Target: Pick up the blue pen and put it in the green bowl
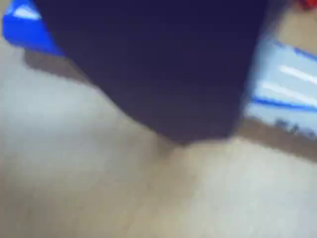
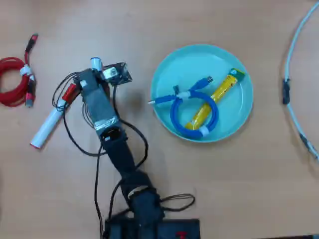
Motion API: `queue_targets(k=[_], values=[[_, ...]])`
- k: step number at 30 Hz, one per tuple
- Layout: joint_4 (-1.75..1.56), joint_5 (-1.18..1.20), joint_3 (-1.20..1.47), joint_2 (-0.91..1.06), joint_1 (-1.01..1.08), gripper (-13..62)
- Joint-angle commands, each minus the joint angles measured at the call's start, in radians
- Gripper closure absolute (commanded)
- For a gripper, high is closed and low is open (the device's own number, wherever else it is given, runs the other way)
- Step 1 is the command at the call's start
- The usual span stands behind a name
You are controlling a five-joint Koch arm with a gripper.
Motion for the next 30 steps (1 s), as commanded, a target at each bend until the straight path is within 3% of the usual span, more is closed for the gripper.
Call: queue_targets(k=[1, 8, 30], values=[[0.087, 0.031, -0.028, -0.002, -0.018, 35.7], [0.078, 0.040, -0.034, -0.003, -0.066, 58.1], [0.144, 0.420, -0.034, 0.009, -0.074, 56.9]])
